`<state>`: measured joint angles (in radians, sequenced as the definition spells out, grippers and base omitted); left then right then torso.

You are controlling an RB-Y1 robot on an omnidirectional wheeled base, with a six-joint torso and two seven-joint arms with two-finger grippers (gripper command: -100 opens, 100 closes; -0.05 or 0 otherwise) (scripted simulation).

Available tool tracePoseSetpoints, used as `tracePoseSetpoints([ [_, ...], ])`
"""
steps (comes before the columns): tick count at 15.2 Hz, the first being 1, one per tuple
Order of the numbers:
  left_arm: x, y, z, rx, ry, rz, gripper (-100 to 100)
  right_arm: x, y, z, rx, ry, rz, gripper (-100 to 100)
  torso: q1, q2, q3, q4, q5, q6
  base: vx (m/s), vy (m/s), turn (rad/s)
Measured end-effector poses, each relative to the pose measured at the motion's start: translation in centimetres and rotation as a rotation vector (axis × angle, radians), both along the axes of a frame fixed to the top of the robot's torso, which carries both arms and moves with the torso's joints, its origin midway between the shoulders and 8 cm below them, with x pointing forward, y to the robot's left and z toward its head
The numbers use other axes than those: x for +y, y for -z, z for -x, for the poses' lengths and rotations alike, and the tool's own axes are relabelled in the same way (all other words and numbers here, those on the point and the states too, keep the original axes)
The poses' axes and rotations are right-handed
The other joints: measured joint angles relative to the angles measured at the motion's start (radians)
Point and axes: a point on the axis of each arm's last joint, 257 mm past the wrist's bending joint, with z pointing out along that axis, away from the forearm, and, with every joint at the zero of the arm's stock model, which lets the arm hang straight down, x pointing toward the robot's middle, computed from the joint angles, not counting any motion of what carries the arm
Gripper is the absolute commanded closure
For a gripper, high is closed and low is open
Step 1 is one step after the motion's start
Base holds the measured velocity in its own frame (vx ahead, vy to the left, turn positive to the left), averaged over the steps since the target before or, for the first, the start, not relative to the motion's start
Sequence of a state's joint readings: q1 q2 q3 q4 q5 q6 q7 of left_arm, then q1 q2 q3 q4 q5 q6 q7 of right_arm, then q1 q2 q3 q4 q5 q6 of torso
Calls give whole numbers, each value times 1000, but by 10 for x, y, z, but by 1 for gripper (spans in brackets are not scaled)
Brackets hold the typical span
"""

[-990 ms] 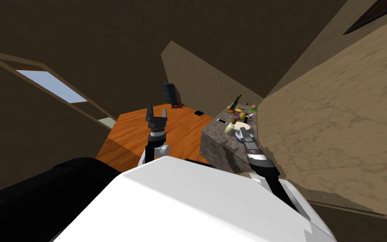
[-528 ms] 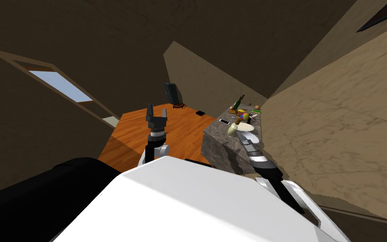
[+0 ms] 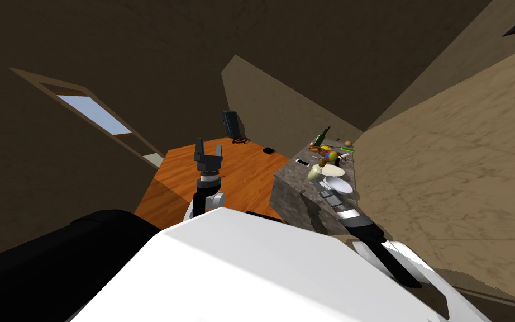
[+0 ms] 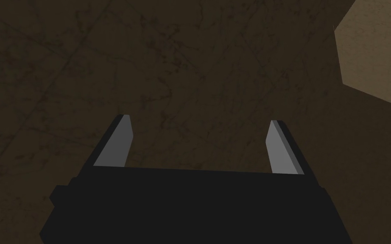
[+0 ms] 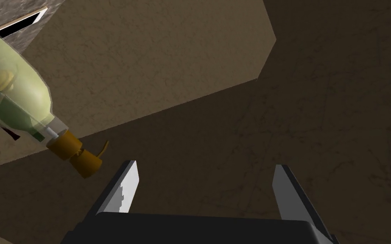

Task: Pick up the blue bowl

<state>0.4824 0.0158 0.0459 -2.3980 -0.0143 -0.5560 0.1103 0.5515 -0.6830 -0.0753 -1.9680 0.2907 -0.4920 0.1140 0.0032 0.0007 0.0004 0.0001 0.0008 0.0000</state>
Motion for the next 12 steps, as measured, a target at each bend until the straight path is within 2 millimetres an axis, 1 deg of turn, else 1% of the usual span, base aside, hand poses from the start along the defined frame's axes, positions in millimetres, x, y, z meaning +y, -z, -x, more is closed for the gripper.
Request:
tracePoseSetpoints([
  [2,0,0,0,0,0,0,0,-10,14,0,27,-6,68,-100,0,0,0,0,0,0,-5,52,54],
  [5,0,0,0,0,0,0,0,-21,30,3,61,-19,157,-100,0,-1,0,0,0,0,3,48,56],
  [9,0,0,0,0,0,0,0,-39,46,4,102,-39,272,-100,0,-1,0,0,0,0,4,47,68],
  [11,0,0,0,0,0,0,0,-50,57,11,130,-48,341,-100,0,-1,-1,0,0,0,11,44,54],
  [12,0,0,0,0,0,0,0,-55,60,10,136,-54,365,-100,0,-1,-1,0,0,0,10,46,78],
])
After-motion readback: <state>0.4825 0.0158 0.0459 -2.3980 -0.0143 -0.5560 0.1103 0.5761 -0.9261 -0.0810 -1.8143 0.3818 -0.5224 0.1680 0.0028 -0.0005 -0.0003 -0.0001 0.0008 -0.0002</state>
